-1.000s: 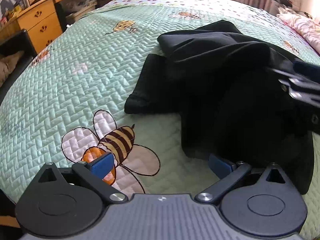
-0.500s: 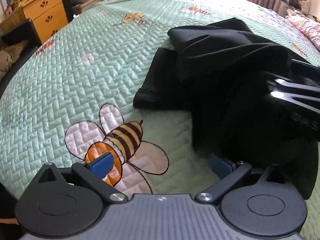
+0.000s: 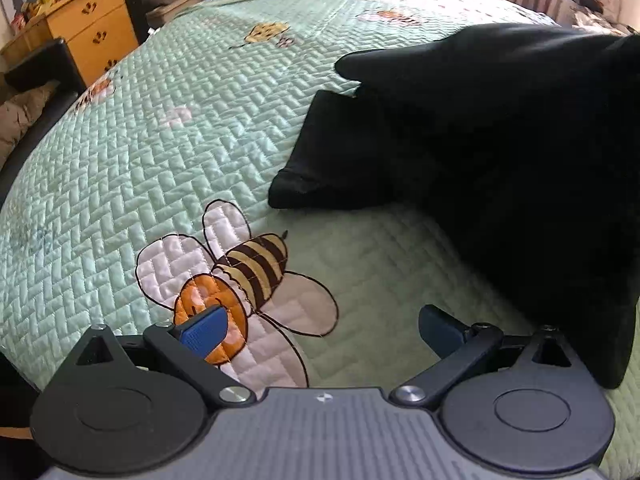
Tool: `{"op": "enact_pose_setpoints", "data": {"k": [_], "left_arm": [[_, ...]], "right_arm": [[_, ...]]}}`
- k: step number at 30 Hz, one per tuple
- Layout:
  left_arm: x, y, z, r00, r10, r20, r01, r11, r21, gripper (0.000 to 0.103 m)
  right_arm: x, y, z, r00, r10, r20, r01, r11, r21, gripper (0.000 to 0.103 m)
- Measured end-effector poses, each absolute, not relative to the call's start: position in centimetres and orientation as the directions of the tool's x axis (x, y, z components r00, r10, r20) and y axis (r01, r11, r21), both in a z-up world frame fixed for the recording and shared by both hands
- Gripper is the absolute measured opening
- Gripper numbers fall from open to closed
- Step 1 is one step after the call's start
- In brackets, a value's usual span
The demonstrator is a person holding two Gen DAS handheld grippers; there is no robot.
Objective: Fold clothes
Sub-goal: 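Grasp the black garment edge with the right gripper and lift it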
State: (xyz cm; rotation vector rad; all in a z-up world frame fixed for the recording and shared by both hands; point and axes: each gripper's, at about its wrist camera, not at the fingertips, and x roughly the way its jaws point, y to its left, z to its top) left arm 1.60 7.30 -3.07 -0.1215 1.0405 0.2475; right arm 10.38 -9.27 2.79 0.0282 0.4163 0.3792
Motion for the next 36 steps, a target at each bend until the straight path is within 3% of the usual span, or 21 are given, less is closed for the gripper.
{"op": "enact_pose_setpoints", "data": {"k": [8, 12, 16, 18, 19, 21, 24, 27, 29, 32, 36], "left_arm": [[0.4, 4.9, -1.8, 0.513, 0.151, -0.845, -0.215, 0.976, 0.043, 0.102], [0.5, 3.0, -2.1, 0.507, 0.142, -0.850, -0.175, 0.983, 0.060, 0.102], [0.5, 0.9, -2.4, 0.498, 0.128, -0.857, -0.117, 0.990, 0.080, 0.102], [0.4, 0.2, -2.4, 0.499, 0.130, -0.857, -0.098, 0.991, 0.093, 0.102], [0.4, 0.1, -2.3, 0.499, 0.133, -0.856, -0.099, 0.990, 0.096, 0.102], [0.3, -0.1, -2.2, 0.499, 0.141, -0.855, -0.103, 0.989, 0.103, 0.102], [0.5, 0.1, -2.2, 0.491, 0.154, -0.857, -0.125, 0.987, 0.105, 0.102], [0.5, 0.1, -2.0, 0.493, 0.145, -0.858, -0.129, 0.987, 0.093, 0.102], [0.5, -0.1, -2.1, 0.493, 0.144, -0.858, -0.120, 0.988, 0.097, 0.102], [0.7, -0.1, -2.4, 0.484, 0.146, -0.863, -0.114, 0.988, 0.103, 0.102], [0.8, 0.0, -2.5, 0.482, 0.144, -0.864, -0.115, 0.988, 0.101, 0.102]], "right_arm": [[8.4, -21.5, 7.7, 0.904, 0.320, -0.283, -0.227, 0.922, 0.314, 0.018], [9.0, -26.9, 4.2, 0.878, 0.294, -0.376, -0.134, 0.908, 0.398, 0.020], [11.1, -29.4, -4.1, 0.712, 0.402, -0.576, 0.007, 0.816, 0.578, 0.038], [10.9, -29.4, -6.7, 0.652, 0.467, -0.597, 0.049, 0.760, 0.648, 0.042], [10.6, -29.1, -6.9, 0.650, 0.475, -0.594, 0.049, 0.753, 0.656, 0.055], [10.3, -28.8, -6.2, 0.655, 0.474, -0.589, 0.062, 0.743, 0.667, 0.071], [9.3, -29.6, -3.3, 0.678, 0.503, -0.536, 0.051, 0.695, 0.717, 0.072], [6.6, -29.7, -0.9, 0.764, 0.467, -0.445, -0.054, 0.734, 0.677, 0.099], [5.3, -29.2, -1.7, 0.754, 0.499, -0.427, -0.128, 0.750, 0.649, 0.099], [3.4, -28.8, -2.9, 0.750, 0.458, -0.478, -0.113, 0.800, 0.589, 0.097], [2.2, -27.5, -0.4, 0.825, 0.372, -0.427, -0.183, 0.889, 0.420, 0.087]]}}
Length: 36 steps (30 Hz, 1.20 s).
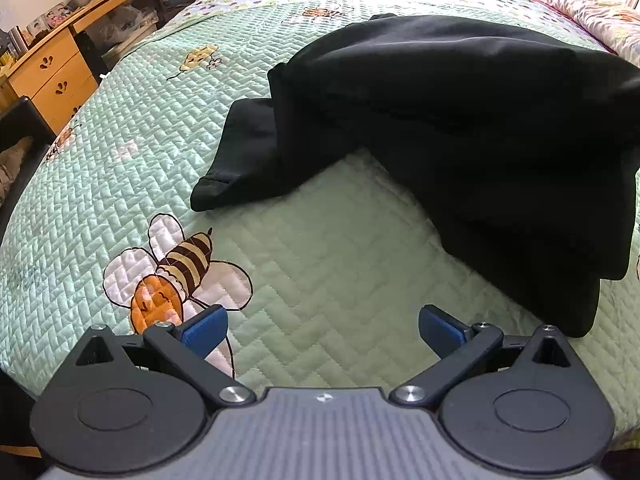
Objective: Fold clothes
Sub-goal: 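Grasp the black garment edge with the right gripper and lift it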
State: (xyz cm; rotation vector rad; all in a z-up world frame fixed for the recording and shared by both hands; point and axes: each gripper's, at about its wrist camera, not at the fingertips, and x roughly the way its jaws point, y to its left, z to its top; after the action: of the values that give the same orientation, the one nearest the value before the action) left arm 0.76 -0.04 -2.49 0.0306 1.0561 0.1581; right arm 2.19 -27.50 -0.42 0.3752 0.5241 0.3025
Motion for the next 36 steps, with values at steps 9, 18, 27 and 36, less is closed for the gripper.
{"op": "enact_pose_setpoints", "data": {"k": [9, 18, 27, 36], "left_arm": [[0.7, 0.3, -1.6, 0.491, 0.167, -0.855, -0.142, 0.984, 0.110, 0.102], [0.5, 1.1, -0.5, 0.502, 0.184, -0.845, -0.189, 0.977, 0.100, 0.101], [0.6, -3.3, 1.2, 0.616, 0.073, -0.784, -0.052, 0.997, 0.052, 0.100], [4.3, -4.1, 3.3, 0.665, 0.051, -0.745, -0.104, 0.994, -0.025, 0.101]], "right_arm": [[15.3, -23.2, -0.4, 0.631, 0.533, -0.565, -0.275, 0.834, 0.479, 0.083], [7.5, -29.7, -5.3, 0.704, 0.505, -0.500, -0.148, 0.793, 0.592, 0.031], [2.0, -35.9, -13.0, 0.613, 0.520, -0.595, 0.016, 0.745, 0.667, 0.033], [1.4, -37.9, -12.9, 0.657, 0.561, -0.503, 0.017, 0.657, 0.754, 0.051]]}}
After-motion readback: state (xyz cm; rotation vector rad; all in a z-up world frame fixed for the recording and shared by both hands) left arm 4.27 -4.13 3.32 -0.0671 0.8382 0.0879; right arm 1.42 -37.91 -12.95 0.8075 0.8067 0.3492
